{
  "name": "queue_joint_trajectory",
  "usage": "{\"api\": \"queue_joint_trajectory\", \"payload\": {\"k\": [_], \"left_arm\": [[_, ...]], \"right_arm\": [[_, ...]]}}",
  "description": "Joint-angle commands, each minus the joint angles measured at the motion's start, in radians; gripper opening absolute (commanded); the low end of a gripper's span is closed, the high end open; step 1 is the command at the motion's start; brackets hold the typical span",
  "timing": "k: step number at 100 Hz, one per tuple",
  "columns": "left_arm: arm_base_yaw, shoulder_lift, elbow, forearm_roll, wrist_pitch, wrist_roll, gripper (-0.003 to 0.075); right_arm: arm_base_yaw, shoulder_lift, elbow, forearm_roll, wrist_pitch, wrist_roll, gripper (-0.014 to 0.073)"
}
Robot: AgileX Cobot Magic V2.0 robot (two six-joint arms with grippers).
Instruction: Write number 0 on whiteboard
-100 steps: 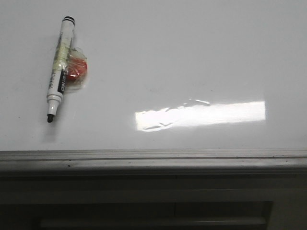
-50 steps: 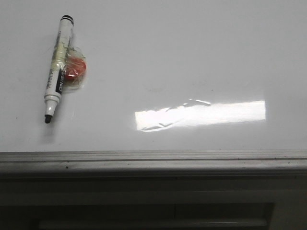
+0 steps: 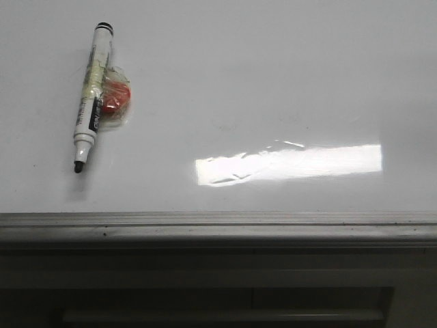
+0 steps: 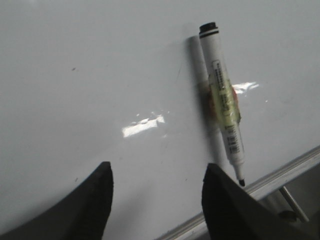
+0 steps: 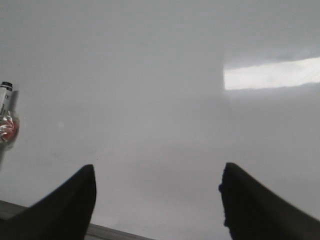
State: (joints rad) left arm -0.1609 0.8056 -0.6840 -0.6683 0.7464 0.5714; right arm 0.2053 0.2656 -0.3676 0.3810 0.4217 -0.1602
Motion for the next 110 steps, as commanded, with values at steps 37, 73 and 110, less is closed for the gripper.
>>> {"api": "queue_joint_trajectory", "payload": {"k": [37,73,110], "left_arm": [[-0.333,0.318,-0.15,0.12,-0.151,-0.312,0.0314],[-0.365,0.464,-0.15,0.222,-0.155,-0.42,0.0148],[-0.494,0.354,-0.211,0.238,-0.109,0.077,-0.002]], "right_arm": [[-0.002,0.054,-0.038,0.0,-0.052,-0.016,0.0474],[-0.002,0.054,-0.042,0.0,-0.04,-0.018,0.0472],[0.083,0.138,-0.244,0.498,0.22,-0.837,0.0433]]}}
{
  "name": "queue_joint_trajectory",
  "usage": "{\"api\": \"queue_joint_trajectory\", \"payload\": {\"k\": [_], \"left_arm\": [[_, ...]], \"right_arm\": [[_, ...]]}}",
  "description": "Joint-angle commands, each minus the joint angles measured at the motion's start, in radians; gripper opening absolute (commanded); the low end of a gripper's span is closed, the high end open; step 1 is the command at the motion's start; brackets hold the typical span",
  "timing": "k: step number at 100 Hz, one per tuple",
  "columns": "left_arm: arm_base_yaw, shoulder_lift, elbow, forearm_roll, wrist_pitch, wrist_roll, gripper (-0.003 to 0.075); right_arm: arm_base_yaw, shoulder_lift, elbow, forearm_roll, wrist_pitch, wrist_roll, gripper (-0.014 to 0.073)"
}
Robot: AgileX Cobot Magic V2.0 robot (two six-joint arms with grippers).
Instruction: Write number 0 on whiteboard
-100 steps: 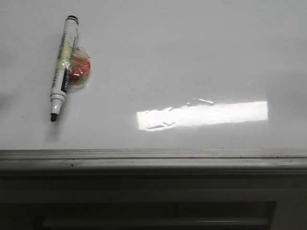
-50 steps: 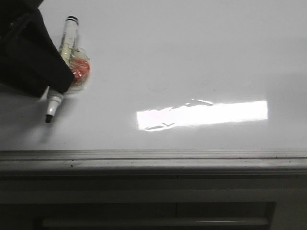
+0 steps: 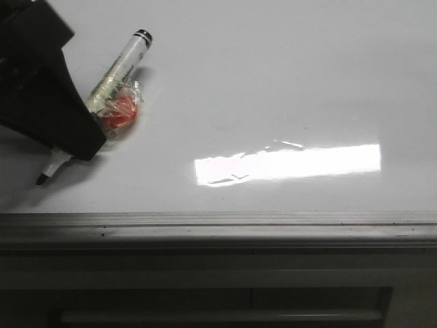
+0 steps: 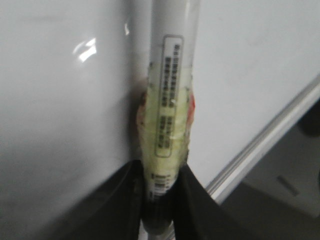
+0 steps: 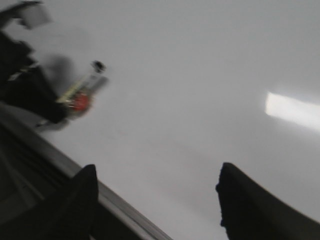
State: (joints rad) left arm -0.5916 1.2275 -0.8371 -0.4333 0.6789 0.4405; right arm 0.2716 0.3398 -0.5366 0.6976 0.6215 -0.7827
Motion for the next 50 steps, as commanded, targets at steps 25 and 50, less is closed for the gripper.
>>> {"api": "queue_joint_trajectory", "payload": {"k": [25,50], "left_arm": [[-0.279,-0.151,-0.135,0.074,-0.042,0.536,-0.002],[-0.291,-0.151,-0.146,0.074,-0.031,0.536,-0.002]], "right_arm": [[0.074,0.327,-0.246,0.266,0.18,-0.408,0.0433],[0.354,0.5,-0.345,0.188,0.023,-0.46,0.0433]]}}
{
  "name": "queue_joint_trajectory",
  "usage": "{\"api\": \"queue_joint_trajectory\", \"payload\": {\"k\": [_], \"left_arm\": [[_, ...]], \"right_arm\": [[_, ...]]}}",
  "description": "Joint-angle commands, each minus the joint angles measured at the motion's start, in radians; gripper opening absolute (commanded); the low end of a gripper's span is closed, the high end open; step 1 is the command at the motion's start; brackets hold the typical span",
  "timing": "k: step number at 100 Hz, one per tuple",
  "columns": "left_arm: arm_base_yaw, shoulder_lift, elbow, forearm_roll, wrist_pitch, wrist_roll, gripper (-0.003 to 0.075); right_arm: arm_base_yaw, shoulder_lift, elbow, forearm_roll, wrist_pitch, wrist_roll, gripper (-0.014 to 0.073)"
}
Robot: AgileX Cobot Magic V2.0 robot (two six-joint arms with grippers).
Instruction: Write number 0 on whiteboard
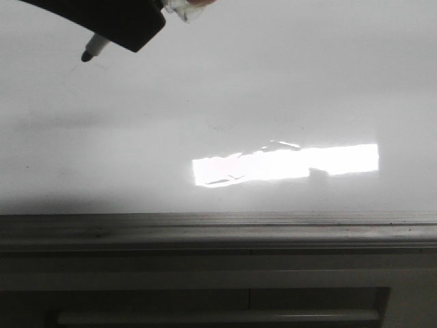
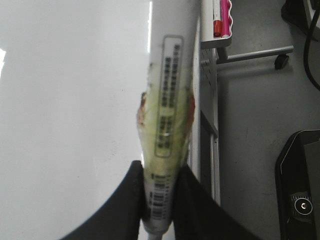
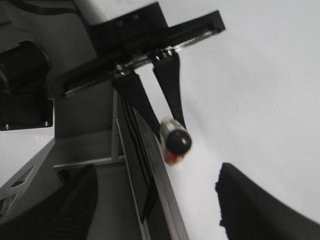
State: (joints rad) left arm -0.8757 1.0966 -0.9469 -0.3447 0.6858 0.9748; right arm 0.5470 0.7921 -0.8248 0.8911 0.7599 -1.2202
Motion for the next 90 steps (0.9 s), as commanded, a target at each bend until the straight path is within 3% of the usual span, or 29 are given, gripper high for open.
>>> {"api": "queue_joint_trajectory", "payload": {"k": [1,16,34,46,68,84,90], "left_arm": [[-0.007,-0.02,-0.036,-0.015,-0.036,0.002,-0.002],[-0.007,-0.02,-0.036,-0.013,0.004,0.002,-0.002],[-0.007,-0.02,-0.036,-0.013,0.03,0.002,-0.002],[-0.007,-0.02,-0.036,-0.013,0.038,0.002,-0.002],[-0.007,-0.02,-0.036,-0.017,0.032,0.002,-0.002],[-0.007,-0.023,-0.037,-0.021,-0.004,-0.01,-0.0015],[-0.007,-0.028,-0.037,-0.037,-0.016,-0.027,0.0034]], "right_arm": [[0.086,0.052,-0.061,-0.01,-0.122,-0.022,0.0433],[0.184,0.15,-0.088,-0.02,-0.23,-0.022,0.0433],[0.205,0.25,-0.109,-0.02,-0.221,-0.022,0.0414],[0.205,0.273,-0.113,-0.02,-0.21,-0.022,0.0275],[0.205,0.277,-0.113,-0.047,-0.167,-0.022,-0.0074],[0.205,0.277,-0.113,-0.065,-0.126,-0.022,-0.0069],[0.203,0.273,-0.113,-0.068,-0.131,-0.022,-0.0069]]}}
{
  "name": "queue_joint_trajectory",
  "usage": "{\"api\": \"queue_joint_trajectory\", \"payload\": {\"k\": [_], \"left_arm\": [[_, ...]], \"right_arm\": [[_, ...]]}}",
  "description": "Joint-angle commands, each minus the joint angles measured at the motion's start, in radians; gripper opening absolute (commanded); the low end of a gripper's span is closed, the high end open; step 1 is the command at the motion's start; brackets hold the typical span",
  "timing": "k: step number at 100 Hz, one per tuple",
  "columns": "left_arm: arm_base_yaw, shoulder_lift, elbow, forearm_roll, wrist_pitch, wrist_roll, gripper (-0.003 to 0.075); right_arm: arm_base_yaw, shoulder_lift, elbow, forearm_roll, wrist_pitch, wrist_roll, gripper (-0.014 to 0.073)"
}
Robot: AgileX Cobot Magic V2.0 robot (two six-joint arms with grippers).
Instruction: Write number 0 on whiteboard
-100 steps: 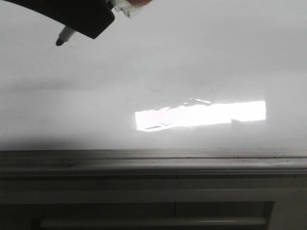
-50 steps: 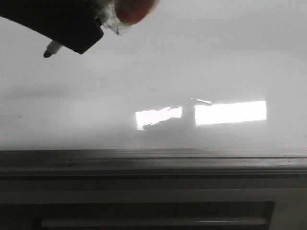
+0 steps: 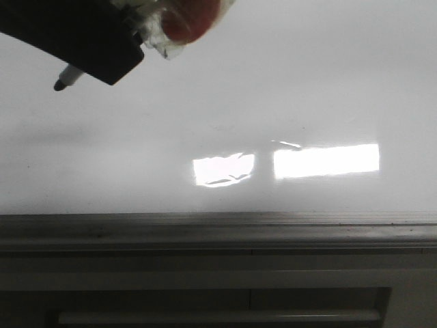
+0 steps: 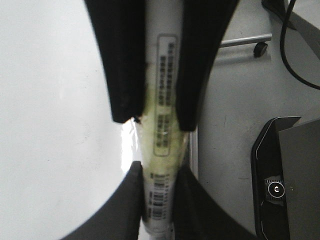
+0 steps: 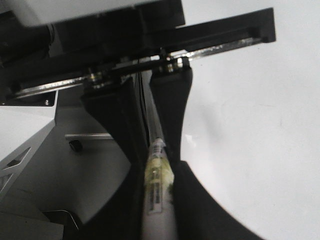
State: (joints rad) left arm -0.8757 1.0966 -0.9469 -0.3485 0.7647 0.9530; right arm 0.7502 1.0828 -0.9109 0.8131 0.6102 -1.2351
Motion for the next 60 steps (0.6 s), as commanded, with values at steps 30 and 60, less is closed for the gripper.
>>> {"api": "queue_joint_trajectory", "payload": {"k": [30,60], "left_arm": [[-0.007,-0.147,-0.037,-0.067,-0.102,-0.177,0.0475],[0.074,-0.465,0.1,0.061,-0.329,-0.52,0.0132]], "right_arm": [[-0.102,-0.12,-0.015,0.004,0.001,0.033,-0.0067],[-0.212,-0.355,0.233,-0.001,-0.067,0.11,-0.0067]]}}
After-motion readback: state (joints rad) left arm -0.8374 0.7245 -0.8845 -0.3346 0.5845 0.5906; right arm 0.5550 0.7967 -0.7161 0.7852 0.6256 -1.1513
